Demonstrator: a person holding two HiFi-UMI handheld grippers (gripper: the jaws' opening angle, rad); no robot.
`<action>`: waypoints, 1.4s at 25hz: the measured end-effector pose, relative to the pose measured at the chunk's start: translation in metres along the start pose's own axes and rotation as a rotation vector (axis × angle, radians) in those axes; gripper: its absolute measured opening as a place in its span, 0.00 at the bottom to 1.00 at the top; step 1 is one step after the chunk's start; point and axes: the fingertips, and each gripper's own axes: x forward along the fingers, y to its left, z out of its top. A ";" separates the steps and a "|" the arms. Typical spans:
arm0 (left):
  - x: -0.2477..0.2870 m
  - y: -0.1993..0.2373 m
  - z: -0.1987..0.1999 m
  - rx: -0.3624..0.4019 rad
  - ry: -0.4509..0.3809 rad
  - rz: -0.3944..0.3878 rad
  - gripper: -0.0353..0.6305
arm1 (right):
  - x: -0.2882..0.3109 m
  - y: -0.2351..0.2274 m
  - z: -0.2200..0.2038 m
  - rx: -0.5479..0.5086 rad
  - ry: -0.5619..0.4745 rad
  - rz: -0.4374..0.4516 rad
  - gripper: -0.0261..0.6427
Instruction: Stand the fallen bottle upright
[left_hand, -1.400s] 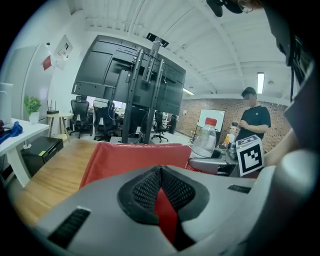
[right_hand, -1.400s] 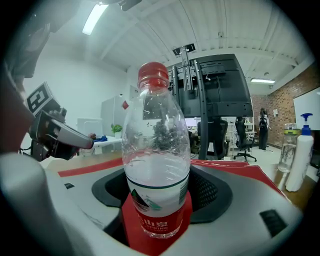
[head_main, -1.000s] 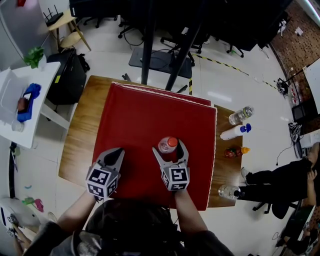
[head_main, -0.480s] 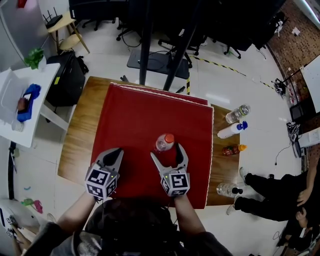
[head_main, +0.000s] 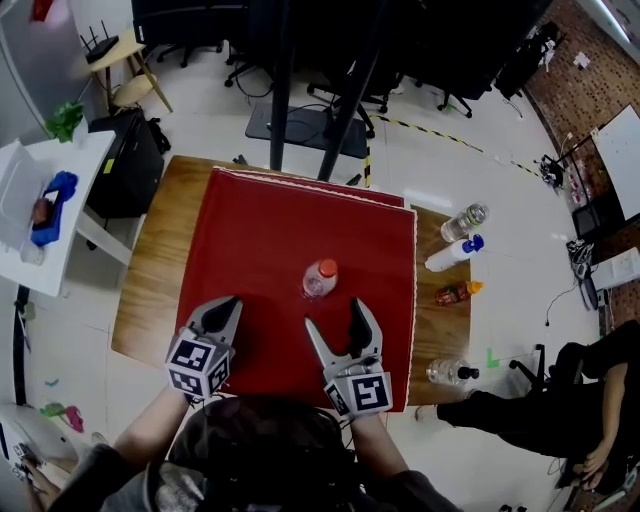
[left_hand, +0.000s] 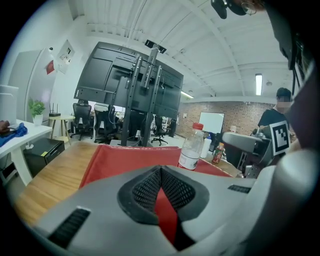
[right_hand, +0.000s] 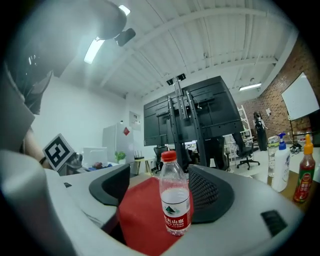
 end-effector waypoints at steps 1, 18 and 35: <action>-0.001 -0.003 0.000 0.003 -0.002 -0.001 0.11 | -0.003 0.000 0.001 0.006 -0.001 -0.005 0.57; -0.012 -0.036 0.014 -0.002 -0.044 -0.059 0.11 | -0.027 -0.012 -0.011 0.014 0.086 -0.113 0.04; -0.005 -0.048 0.010 0.001 -0.029 -0.073 0.11 | -0.029 -0.008 -0.018 -0.059 0.152 -0.078 0.03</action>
